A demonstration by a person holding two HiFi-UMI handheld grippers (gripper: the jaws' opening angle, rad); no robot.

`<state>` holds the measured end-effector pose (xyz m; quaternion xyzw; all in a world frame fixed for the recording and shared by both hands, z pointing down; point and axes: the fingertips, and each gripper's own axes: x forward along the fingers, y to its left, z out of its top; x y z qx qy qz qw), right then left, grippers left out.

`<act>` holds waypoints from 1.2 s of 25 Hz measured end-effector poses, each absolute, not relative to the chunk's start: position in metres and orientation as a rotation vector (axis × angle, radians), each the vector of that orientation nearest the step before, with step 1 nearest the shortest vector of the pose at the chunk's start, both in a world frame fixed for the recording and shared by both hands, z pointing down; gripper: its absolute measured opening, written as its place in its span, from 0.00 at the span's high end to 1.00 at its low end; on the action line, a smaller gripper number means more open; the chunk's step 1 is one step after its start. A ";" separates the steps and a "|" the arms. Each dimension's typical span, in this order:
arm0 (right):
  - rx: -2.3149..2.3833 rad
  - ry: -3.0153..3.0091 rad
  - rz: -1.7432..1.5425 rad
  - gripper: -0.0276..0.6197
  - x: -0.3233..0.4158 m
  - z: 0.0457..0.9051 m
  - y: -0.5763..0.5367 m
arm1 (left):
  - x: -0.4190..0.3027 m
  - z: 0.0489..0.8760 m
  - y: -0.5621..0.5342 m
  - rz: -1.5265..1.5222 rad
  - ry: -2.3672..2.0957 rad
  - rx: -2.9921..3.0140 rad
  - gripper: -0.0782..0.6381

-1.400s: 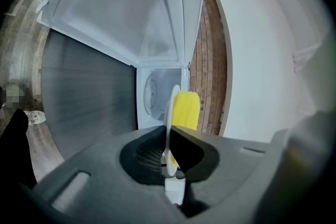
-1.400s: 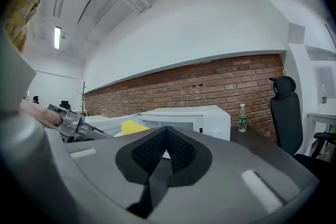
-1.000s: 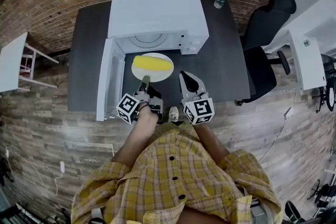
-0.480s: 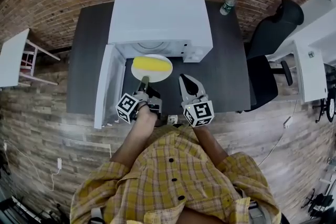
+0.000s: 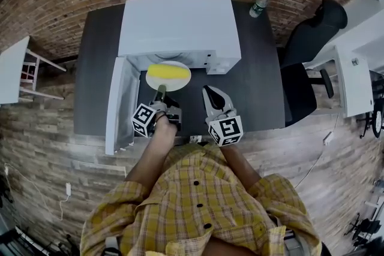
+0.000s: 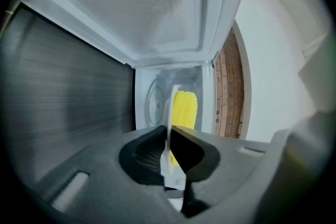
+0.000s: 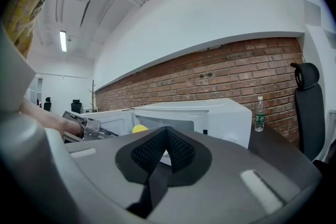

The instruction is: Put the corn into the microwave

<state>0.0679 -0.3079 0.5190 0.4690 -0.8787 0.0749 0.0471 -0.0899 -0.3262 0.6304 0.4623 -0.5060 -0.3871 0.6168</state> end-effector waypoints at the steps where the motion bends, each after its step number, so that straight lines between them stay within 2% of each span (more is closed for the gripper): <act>1: 1.431 -2.679 0.232 0.95 0.069 0.520 -0.309 | -0.090 0.633 -0.329 -0.887 -1.169 1.063 0.85; 30: 1.422 -2.651 0.274 0.95 0.083 0.531 -0.314 | -0.099 0.714 -0.403 -0.832 -1.244 0.955 0.86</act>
